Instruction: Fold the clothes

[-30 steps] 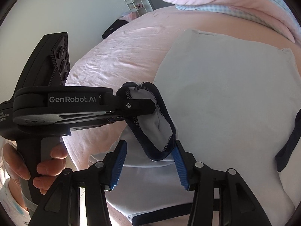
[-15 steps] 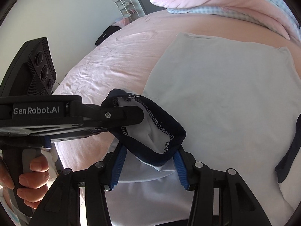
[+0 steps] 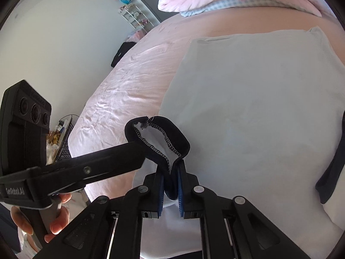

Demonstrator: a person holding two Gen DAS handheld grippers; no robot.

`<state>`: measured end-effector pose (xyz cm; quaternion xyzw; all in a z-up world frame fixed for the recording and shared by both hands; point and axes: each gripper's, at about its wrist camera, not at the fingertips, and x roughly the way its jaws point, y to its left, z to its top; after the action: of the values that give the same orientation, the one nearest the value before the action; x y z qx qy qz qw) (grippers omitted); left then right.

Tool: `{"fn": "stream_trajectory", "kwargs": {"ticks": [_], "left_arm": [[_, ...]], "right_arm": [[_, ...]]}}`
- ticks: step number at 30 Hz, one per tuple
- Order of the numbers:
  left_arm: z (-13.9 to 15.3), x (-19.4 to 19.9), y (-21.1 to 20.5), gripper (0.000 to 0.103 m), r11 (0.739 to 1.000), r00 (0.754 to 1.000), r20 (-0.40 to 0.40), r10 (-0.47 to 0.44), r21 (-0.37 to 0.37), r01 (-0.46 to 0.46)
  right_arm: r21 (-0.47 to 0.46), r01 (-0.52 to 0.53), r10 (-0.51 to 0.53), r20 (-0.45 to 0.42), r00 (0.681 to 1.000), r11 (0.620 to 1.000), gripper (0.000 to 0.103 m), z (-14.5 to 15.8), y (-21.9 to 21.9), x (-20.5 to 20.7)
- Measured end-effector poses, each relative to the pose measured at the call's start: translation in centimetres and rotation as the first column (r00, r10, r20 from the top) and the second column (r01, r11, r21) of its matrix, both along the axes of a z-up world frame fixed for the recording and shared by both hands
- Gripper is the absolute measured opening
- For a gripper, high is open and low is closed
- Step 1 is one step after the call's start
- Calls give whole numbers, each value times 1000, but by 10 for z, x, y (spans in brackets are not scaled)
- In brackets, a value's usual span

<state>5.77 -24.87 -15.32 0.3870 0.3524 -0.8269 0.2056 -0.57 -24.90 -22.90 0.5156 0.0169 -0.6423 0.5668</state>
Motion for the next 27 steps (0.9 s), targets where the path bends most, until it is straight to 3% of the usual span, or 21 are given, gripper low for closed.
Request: {"fn": "stream_trajectory", "kwargs": {"ticks": [5, 9, 12, 21, 25, 27], "left_arm": [[5, 8, 26, 78, 974, 998, 65, -23, -224, 37], [-10, 8, 38, 78, 951, 990, 130, -57, -294, 94], [-22, 7, 44, 78, 939, 985, 155, -81, -320, 128], [-49, 12, 52, 78, 937, 969, 223, -104, -304, 170], [-47, 21, 54, 74, 935, 978, 192, -86, -324, 146], [-44, 23, 57, 67, 922, 980, 187, -70, -362, 134]], "right_arm": [[-18, 62, -59, 119, 991, 998, 8, -7, 5, -19], [19, 66, -67, 101, 993, 998, 8, -11, 9, -21], [30, 77, -80, 101, 992, 997, 8, -13, 9, -23], [62, 117, -124, 115, 986, 991, 8, -19, 12, -31], [70, 129, -140, 182, 973, 989, 9, -24, 18, -33], [64, 134, -146, 236, 961, 989, 10, -25, 24, -34]]}}
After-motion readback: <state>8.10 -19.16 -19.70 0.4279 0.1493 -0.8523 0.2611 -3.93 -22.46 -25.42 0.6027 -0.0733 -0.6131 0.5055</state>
